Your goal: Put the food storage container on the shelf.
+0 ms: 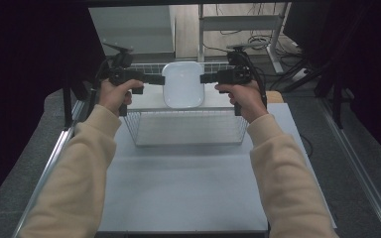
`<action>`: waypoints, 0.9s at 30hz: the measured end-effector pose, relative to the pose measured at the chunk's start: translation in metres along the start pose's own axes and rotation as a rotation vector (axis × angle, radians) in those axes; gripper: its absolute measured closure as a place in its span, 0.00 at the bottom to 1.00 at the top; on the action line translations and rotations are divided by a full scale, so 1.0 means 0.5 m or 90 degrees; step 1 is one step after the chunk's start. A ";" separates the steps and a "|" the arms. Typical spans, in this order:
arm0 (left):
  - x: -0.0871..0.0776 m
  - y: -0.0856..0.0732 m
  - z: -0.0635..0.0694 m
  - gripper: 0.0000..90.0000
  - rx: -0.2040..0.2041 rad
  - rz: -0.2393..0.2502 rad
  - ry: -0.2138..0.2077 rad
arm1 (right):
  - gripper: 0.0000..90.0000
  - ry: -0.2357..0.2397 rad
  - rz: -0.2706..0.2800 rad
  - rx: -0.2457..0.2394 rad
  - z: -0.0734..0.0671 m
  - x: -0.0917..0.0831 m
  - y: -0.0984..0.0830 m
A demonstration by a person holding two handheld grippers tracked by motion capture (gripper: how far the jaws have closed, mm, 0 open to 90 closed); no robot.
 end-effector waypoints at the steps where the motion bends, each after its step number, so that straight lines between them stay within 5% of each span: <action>1: 0.002 0.004 -0.005 0.90 -0.007 0.003 -0.006 | 0.87 -0.003 -0.005 0.008 0.005 0.005 0.003; 18: 0.053 0.048 -0.117 0.83 -0.182 -0.026 -0.080 | 0.81 0.013 -0.050 0.167 0.082 0.082 0.074; 27: 0.074 0.045 -0.141 0.77 -0.221 -0.020 -0.077 | 0.79 -0.002 -0.033 0.208 0.100 0.104 0.076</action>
Point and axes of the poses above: each handheld gripper's, and its own axes: x roughly forward along the jaws, y roughly out of its top, z roughly to its right, the point moved 4 cm from there along x, roughly forward along the jaws, and after that the axes turned 7 degrees about x, right-handed, at the moved point
